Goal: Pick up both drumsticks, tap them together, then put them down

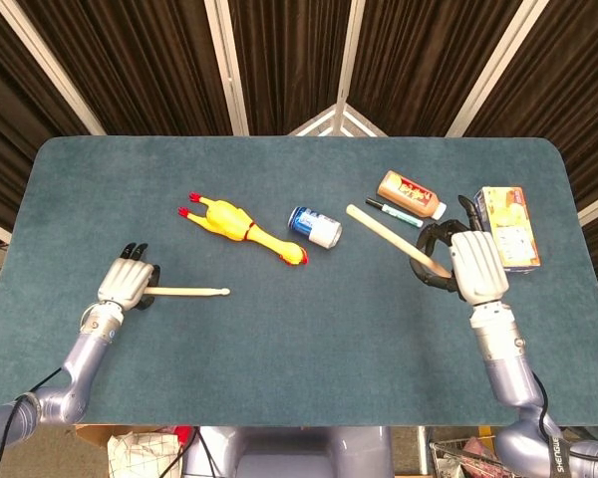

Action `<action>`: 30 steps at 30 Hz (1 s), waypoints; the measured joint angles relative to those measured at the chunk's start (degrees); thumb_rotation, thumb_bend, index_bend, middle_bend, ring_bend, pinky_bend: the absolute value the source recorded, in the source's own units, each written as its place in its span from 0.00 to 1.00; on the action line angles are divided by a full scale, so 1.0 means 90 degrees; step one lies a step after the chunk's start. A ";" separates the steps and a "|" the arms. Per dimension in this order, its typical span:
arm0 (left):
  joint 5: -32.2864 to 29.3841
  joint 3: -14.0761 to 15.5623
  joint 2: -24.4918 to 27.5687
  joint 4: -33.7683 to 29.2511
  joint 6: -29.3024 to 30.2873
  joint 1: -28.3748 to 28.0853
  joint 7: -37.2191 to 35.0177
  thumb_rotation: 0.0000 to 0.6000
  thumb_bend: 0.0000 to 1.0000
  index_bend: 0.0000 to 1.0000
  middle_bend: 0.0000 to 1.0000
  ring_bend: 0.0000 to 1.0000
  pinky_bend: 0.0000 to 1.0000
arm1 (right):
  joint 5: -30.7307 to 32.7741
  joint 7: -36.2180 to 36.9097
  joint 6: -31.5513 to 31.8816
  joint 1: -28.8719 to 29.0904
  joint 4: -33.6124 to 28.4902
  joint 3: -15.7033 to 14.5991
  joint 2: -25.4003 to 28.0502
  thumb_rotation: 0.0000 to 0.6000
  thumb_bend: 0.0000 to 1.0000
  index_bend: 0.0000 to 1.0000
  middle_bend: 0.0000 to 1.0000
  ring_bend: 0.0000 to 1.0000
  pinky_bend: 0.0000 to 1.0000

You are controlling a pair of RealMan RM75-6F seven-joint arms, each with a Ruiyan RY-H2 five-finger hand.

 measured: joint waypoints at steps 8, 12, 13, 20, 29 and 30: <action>-0.0102 0.0020 -0.0044 -0.0011 0.0042 -0.0045 0.0193 1.00 0.39 0.54 0.54 0.07 0.00 | 0.0005 -0.0066 0.0017 0.0006 -0.0042 0.0000 -0.0011 1.00 0.46 0.68 0.65 0.44 0.00; -0.0109 -0.0013 -0.0090 -0.0052 0.0111 -0.0082 0.0241 1.00 0.39 0.53 0.53 0.07 0.00 | 0.0087 -0.0005 -0.0105 0.0084 0.0178 0.0047 -0.0058 1.00 0.46 0.68 0.65 0.44 0.00; -0.0117 -0.0015 -0.0096 -0.0063 0.0118 -0.0089 0.0265 1.00 0.39 0.53 0.53 0.07 0.00 | 0.0107 0.0019 -0.0133 0.0105 0.0229 0.0058 -0.0077 1.00 0.46 0.68 0.65 0.44 0.00; -0.0230 -0.0013 -0.0117 -0.0179 0.0175 -0.0133 0.0458 1.00 0.42 0.55 0.56 0.09 0.00 | 0.0045 0.0000 -0.0056 0.0043 0.0192 -0.0008 -0.0073 1.00 0.46 0.69 0.65 0.44 0.00; -0.0295 0.0041 -0.0207 -0.0094 0.0231 -0.0160 0.0656 1.00 0.42 0.57 0.59 0.10 0.00 | 0.0034 0.0108 -0.0067 0.0027 0.0242 0.0012 0.0000 1.00 0.46 0.69 0.65 0.44 0.00; -0.0310 0.0048 -0.0227 -0.0080 0.0237 -0.0167 0.0694 1.00 0.42 0.57 0.59 0.10 0.00 | 0.0033 0.0116 -0.0065 0.0025 0.0249 0.0013 0.0003 1.00 0.46 0.69 0.65 0.44 0.00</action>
